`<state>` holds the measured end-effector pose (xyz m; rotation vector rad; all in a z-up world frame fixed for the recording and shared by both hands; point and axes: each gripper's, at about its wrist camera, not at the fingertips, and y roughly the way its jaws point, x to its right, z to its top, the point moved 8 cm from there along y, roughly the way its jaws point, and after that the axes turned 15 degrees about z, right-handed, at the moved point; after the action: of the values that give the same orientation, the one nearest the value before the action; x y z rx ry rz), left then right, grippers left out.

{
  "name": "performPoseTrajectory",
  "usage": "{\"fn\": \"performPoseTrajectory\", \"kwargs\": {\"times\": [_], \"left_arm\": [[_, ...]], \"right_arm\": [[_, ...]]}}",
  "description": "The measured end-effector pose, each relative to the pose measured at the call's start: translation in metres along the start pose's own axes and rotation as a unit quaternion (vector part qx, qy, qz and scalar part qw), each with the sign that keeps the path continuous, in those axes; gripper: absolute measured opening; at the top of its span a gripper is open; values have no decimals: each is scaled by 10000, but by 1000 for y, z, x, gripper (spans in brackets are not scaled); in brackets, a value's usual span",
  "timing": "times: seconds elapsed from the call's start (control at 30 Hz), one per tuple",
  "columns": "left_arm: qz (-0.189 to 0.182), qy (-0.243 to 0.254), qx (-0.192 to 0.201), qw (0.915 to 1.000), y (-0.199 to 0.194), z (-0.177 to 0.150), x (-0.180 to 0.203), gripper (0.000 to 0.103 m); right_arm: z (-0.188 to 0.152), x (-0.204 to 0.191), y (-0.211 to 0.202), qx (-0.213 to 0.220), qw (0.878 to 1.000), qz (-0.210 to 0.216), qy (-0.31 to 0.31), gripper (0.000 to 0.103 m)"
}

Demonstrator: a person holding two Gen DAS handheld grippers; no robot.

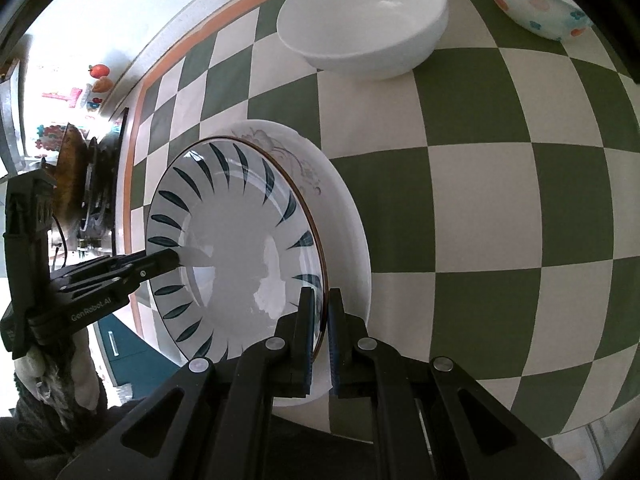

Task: Organize plates and bowls

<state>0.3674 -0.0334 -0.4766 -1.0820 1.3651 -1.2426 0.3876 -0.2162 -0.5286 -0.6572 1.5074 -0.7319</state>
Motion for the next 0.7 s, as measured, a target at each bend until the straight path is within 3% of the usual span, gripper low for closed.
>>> {"fn": "performPoseTrajectory", "kwargs": {"times": [0.33,0.7], "left_arm": [[72,42,-31,10000,3,-2,5,18],[42,-258,-230,9994,7,-2,1,19]], "right_arm": [[0,3,1,7,9998,-207,-36,8],[1,3,0,48,9996,-234,151,11]]}}
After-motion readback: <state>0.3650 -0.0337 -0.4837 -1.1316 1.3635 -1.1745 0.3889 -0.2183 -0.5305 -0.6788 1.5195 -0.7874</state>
